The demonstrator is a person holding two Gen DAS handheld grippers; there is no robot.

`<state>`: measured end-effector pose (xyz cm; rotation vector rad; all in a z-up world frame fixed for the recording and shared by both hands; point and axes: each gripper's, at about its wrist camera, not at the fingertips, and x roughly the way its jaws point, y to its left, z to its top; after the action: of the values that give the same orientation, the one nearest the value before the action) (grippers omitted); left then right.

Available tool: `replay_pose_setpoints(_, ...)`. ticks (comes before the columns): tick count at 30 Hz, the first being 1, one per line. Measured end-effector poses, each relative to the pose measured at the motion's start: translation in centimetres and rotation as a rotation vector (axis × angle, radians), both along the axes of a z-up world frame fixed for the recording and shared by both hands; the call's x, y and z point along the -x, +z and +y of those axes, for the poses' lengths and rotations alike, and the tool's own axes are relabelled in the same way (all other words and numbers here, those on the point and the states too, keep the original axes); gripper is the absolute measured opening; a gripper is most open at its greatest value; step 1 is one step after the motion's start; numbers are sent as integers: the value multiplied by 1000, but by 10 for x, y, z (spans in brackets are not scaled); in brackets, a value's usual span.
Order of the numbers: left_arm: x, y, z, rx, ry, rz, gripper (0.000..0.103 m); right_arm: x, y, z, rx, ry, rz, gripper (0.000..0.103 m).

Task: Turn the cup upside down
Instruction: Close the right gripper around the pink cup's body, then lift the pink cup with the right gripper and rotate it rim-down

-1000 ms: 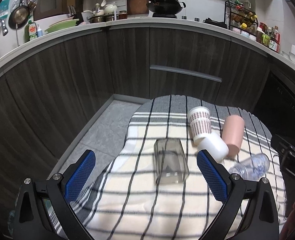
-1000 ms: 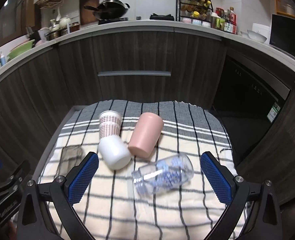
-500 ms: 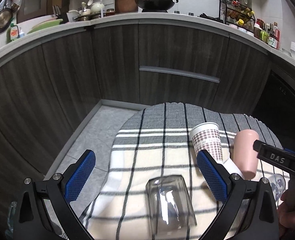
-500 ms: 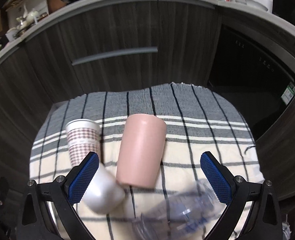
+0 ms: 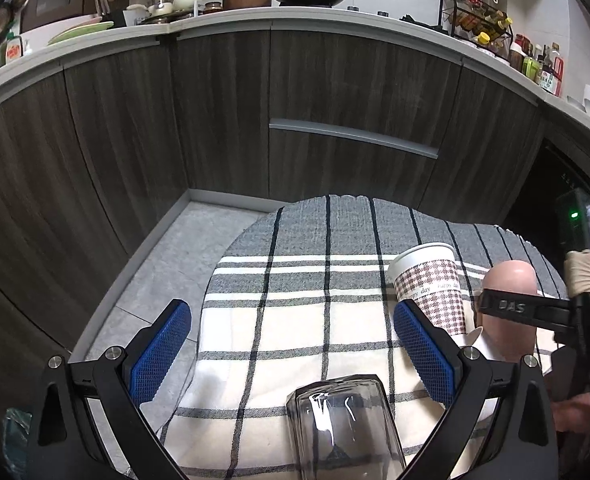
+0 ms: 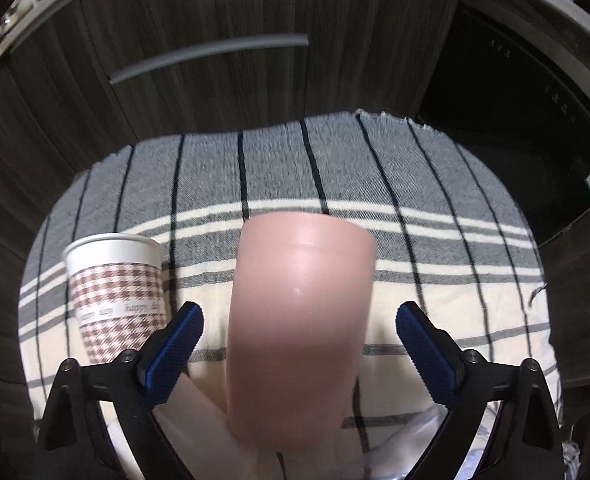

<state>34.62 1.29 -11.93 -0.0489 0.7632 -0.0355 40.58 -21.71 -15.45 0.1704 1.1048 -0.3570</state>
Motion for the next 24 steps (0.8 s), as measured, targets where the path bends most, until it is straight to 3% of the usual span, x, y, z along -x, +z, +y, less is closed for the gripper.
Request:
replay_pose_setpoints(8, 1, -1, 0, -9, 2, 0, 103, -11, -24, -5, -40, -40, 63, 71)
replay_pose_setpoints(16, 8, 7, 3, -3, -6, -6, 103, -6, -13, -2, -34, -23, 38, 70)
replay_pose_setpoints(24, 27, 37, 18, 16, 24, -31, 103, 18, 38, 7, -39, 12, -48, 70)
